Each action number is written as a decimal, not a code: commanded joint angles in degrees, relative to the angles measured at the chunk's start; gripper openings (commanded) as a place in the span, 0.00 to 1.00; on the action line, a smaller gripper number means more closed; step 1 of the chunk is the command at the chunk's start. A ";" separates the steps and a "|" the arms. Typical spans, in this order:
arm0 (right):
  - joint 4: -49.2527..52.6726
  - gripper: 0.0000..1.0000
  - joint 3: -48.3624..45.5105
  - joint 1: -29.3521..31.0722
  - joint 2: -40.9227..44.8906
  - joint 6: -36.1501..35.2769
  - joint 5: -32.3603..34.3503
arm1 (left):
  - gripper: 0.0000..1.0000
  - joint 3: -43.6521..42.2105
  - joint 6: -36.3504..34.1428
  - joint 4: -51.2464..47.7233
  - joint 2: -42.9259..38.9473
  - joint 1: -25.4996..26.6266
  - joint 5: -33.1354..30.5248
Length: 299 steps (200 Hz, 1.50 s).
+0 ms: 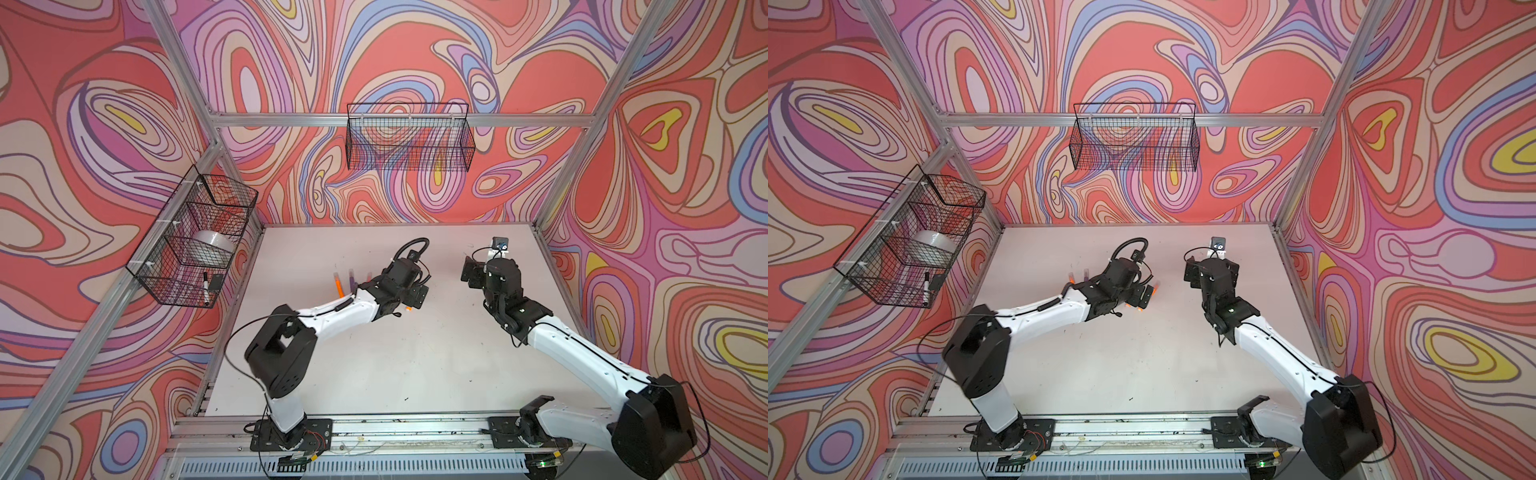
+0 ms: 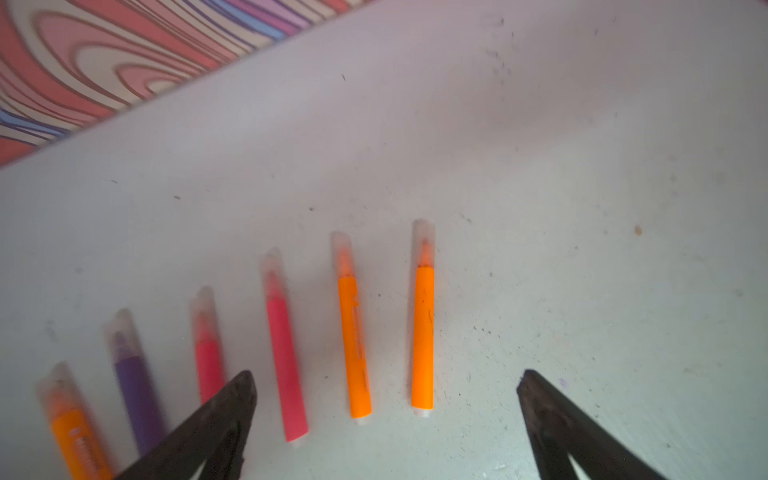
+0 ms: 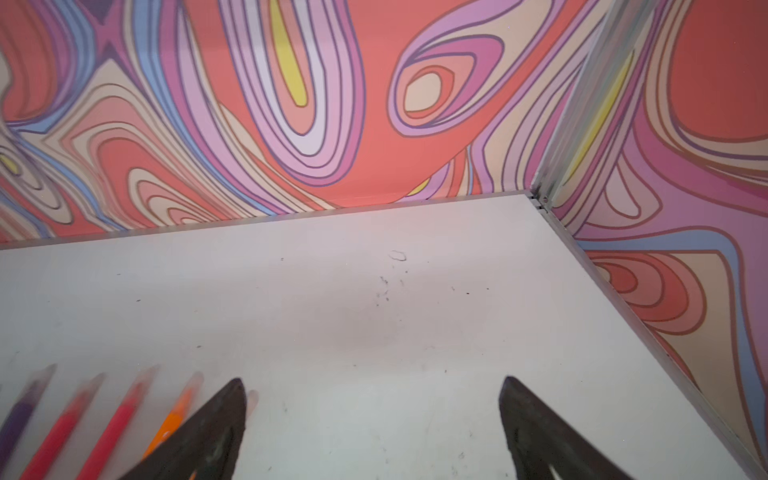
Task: Insert the pens into the pen caps
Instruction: 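Open the left gripper and lift it away from the capped marker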
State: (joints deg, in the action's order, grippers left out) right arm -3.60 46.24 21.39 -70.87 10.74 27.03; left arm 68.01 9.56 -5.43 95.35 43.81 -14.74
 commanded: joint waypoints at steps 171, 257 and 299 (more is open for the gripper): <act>-51.62 0.98 -19.63 -21.10 -27.15 -8.82 -20.81 | 1.00 -46.95 -7.60 57.39 -6.58 -41.06 1.39; -51.50 0.98 -19.60 -21.16 -27.13 -8.74 -20.93 | 1.00 -47.42 -8.74 58.83 -6.78 -40.03 1.34; -51.51 0.98 -19.61 -21.10 -27.13 -8.81 -20.88 | 1.00 -46.15 -7.44 56.25 -6.63 -41.69 4.76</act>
State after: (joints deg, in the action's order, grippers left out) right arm -54.11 27.00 0.19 -97.38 1.69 6.55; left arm 20.05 1.72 51.00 88.27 3.31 -12.45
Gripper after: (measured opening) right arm 0.983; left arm 0.998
